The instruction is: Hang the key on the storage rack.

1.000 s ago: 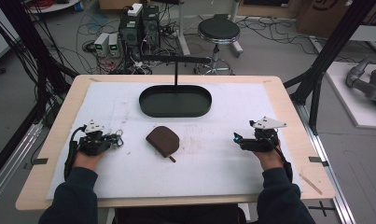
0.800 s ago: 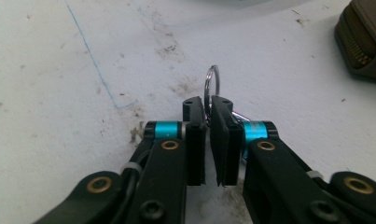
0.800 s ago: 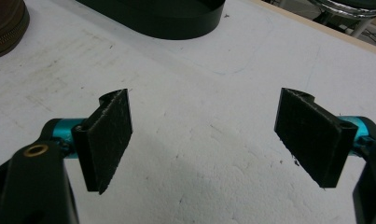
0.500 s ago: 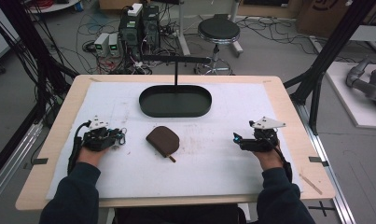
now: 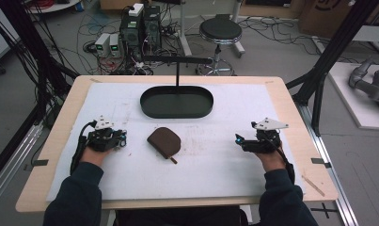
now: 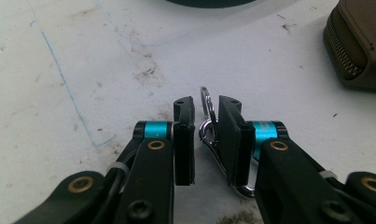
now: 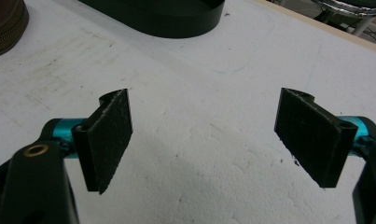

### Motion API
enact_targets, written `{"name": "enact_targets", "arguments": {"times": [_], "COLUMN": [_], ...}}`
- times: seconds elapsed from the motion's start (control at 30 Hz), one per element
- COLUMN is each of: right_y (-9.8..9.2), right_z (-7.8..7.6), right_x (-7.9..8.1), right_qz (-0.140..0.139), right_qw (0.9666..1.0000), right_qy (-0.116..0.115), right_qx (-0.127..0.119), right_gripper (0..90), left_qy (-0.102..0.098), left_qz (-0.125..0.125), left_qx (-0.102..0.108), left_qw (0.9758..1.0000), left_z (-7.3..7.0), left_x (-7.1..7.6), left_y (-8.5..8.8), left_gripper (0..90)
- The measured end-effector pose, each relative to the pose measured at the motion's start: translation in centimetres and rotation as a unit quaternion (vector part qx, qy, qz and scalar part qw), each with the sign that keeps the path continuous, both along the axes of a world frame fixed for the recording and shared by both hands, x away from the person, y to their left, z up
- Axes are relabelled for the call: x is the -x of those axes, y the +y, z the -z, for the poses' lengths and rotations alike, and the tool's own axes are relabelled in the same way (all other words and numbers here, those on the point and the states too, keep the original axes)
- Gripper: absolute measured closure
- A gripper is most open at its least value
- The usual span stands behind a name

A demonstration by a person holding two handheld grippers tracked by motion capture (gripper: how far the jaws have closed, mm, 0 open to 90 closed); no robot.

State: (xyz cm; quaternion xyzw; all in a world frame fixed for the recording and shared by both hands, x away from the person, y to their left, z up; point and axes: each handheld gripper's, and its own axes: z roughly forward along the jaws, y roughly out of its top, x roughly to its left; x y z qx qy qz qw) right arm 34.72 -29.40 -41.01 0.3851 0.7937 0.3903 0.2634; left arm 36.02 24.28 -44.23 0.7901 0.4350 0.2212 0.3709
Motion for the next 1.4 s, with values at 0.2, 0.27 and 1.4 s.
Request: {"name": "enact_targets", "arguments": {"times": [0.2, 0.27, 1.4], "right_y": [0.0, 0.0, -0.2], "right_z": [0.0, 0.0, 0.0], "right_x": [0.0, 0.0, -0.2], "right_qz": [0.001, 0.001, -0.007], "right_qw": [1.0, 1.0, 0.9999], "right_qy": [0.0, 0.0, 0.004], "right_qx": [0.001, 0.001, -0.013], "right_gripper": [19.3, 19.3, 19.4], "left_qy": [0.005, 0.007, -0.03], "left_qz": [0.001, 0.005, -0.009], "left_qx": [0.006, 0.004, 0.065], "left_qw": [1.0, 1.0, 0.9974], "left_z": [0.0, -0.1, -2.1], "left_x": [0.0, 0.0, -0.1], "left_y": [0.1, 0.2, -0.2], "left_gripper": [82.6, 87.2, 88.0]}}
